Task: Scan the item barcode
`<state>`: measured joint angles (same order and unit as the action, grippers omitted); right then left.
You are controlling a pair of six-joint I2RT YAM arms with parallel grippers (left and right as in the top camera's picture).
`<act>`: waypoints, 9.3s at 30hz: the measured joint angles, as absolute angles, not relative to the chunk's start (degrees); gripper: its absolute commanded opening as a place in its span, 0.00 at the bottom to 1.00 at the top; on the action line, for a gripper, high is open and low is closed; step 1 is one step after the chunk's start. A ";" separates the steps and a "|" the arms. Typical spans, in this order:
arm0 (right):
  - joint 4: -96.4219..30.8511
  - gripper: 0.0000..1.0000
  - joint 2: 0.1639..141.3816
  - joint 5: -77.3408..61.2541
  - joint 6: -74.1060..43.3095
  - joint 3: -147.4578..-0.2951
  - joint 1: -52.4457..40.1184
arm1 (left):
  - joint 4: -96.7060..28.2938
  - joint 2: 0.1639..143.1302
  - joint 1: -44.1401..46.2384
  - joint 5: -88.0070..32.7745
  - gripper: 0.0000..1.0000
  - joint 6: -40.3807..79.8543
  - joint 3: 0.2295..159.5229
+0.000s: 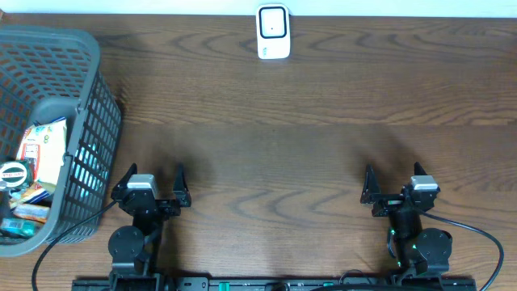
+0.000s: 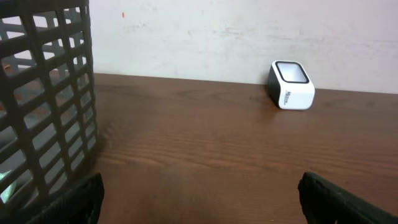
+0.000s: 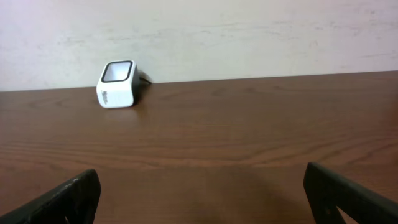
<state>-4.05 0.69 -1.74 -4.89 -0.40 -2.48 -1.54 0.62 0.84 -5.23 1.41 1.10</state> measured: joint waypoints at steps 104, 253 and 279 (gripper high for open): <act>-4.03 0.99 0.69 -1.72 -4.86 -0.40 -2.48 | 16.14 12.34 0.86 -32.58 0.97 28.62 24.08; -4.05 0.99 0.69 -1.72 -4.86 -0.40 -2.48 | -31.73 108.92 -36.53 10.41 0.08 -14.81 80.55; -4.05 0.99 0.69 -1.72 -4.86 -0.40 -2.48 | -8.10 58.94 -31.97 -11.68 0.07 11.99 80.05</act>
